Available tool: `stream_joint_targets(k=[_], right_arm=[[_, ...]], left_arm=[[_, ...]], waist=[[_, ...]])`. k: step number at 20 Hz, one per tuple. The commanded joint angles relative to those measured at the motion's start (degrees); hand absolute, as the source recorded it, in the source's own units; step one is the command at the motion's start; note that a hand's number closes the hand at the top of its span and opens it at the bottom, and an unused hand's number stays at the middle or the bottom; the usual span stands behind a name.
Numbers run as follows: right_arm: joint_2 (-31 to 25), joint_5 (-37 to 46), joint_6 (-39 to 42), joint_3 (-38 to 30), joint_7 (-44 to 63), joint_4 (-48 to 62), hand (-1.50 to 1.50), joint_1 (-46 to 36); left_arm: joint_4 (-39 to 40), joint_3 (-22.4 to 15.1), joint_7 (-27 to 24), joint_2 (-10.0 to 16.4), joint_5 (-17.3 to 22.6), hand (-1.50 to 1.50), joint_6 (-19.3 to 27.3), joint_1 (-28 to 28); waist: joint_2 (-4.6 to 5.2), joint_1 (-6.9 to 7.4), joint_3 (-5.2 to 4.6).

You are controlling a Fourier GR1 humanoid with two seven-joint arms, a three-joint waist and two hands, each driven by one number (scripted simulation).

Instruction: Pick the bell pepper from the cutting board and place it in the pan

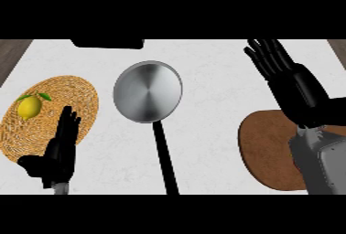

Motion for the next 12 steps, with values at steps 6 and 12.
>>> stream_joint_targets(k=[6, 12], right_arm=[[-9.41, -19.71, 34.15, 1.35, -8.63, -3.63, 1.50, 1.07], [-27.10, -12.43, 50.82, -17.55, -27.41, 9.82, -1.50, 12.60]], left_arm=[[-4.59, -6.93, -2.57, 0.07, -3.88, 0.00, -5.75, -5.30], [-5.23, -8.22, -1.67, 1.05, -2.42, 0.00, -9.69, -3.53]], waist=[[0.00, -3.03, 1.56], [0.48, -3.20, 1.43]])
